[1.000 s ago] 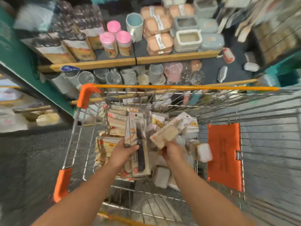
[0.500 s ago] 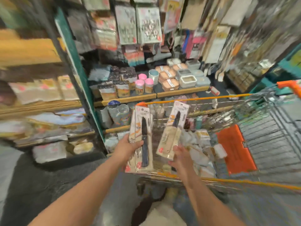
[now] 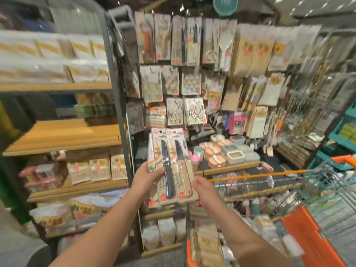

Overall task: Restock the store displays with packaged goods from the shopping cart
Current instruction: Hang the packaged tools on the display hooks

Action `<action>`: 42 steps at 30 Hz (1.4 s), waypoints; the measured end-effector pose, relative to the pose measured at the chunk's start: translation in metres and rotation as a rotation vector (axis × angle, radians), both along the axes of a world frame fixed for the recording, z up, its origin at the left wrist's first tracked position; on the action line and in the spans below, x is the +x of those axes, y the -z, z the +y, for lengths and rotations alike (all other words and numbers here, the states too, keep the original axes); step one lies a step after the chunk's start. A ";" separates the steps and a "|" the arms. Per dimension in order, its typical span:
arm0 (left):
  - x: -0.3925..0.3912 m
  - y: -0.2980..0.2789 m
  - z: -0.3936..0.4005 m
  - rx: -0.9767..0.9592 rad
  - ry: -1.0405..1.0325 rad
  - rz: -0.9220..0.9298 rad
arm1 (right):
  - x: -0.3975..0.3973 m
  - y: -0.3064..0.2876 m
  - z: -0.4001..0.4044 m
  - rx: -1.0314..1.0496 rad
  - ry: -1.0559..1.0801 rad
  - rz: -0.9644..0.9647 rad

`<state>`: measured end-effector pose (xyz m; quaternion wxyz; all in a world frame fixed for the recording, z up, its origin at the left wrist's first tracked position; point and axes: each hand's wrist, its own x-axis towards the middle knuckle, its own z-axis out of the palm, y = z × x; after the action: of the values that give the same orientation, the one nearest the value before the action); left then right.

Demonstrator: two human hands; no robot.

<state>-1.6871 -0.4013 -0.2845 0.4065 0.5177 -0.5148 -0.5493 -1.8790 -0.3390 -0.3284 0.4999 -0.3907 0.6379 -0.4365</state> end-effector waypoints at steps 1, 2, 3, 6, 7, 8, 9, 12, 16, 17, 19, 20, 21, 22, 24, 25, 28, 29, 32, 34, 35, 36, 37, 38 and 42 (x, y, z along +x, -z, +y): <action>-0.001 -0.008 -0.010 -0.025 -0.006 0.002 | -0.001 -0.007 -0.012 -0.008 -0.005 0.007; -0.003 -0.017 -0.022 -0.047 -0.015 0.012 | -0.004 -0.012 -0.027 -0.028 0.000 0.010; -0.005 -0.026 -0.032 -0.068 -0.020 0.023 | -0.006 -0.020 -0.041 -0.053 0.016 0.005; -0.010 -0.051 -0.064 -0.100 -0.030 0.055 | -0.014 -0.037 -0.086 -0.096 0.076 -0.052; -0.011 -0.058 -0.077 -0.112 -0.029 0.067 | -0.014 -0.047 -0.101 -0.103 0.103 -0.084; -0.011 -0.066 -0.089 -0.118 -0.031 0.079 | -0.016 -0.052 -0.115 -0.110 0.122 -0.112; -0.012 -0.071 -0.101 -0.124 -0.032 0.098 | -0.017 -0.058 -0.127 -0.109 0.142 -0.126; -0.018 -0.093 -0.143 -0.154 -0.036 0.123 | -0.020 -0.078 -0.163 -0.130 0.181 -0.165; -0.034 -0.126 -0.199 -0.206 0.003 0.125 | -0.022 -0.110 -0.210 -0.166 0.198 -0.210; -0.037 -0.135 -0.218 -0.219 0.015 0.118 | -0.023 -0.119 -0.224 -0.190 0.211 -0.210; -0.043 -0.151 -0.251 -0.240 0.033 0.107 | -0.023 -0.139 -0.248 -0.240 0.234 -0.212; -0.043 -0.158 -0.271 -0.256 0.046 0.102 | -0.023 -0.148 -0.262 -0.258 0.249 -0.207; -0.043 -0.166 -0.285 -0.267 0.048 0.093 | -0.022 -0.156 -0.273 -0.268 0.264 -0.202; -0.043 -0.174 -0.303 -0.282 0.048 0.092 | -0.021 -0.166 -0.286 -0.279 0.286 -0.200; -0.041 -0.186 -0.331 -0.306 0.070 0.089 | -0.022 -0.177 -0.309 -0.286 0.334 -0.205; -0.040 -0.191 -0.345 -0.314 0.080 0.095 | -0.022 -0.182 -0.322 -0.293 0.358 -0.200; -0.039 -0.203 -0.380 -0.354 0.088 0.085 | -0.024 -0.187 -0.350 -0.313 0.401 -0.202; -0.040 -0.205 -0.388 -0.365 0.086 0.060 | -0.024 -0.188 -0.357 -0.309 0.419 -0.224; -0.048 -0.206 -0.404 -0.368 0.091 0.072 | -0.032 -0.192 -0.375 -0.312 0.495 -0.289; -0.056 -0.211 -0.410 -0.347 0.076 0.092 | -0.044 -0.200 -0.388 -0.354 0.537 -0.306; -0.061 -0.215 -0.415 -0.347 0.077 0.090 | -0.054 -0.206 -0.395 -0.377 0.559 -0.300; -0.065 -0.220 -0.418 -0.353 0.089 0.085 | -0.065 -0.213 -0.401 -0.393 0.587 -0.292; -0.070 -0.224 -0.424 -0.363 0.095 0.088 | -0.076 -0.222 -0.408 -0.403 0.611 -0.290; -0.074 -0.230 -0.428 -0.376 0.094 0.084 | -0.086 -0.230 -0.413 -0.413 0.627 -0.288; -0.088 -0.248 -0.454 -0.405 0.048 0.101 | -0.115 -0.255 -0.435 -0.428 0.568 -0.235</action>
<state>-1.7753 -0.8557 -0.0368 0.5144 0.3846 -0.6057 -0.4696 -1.9936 -0.7741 -0.0732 0.3356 -0.2411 0.5534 -0.7232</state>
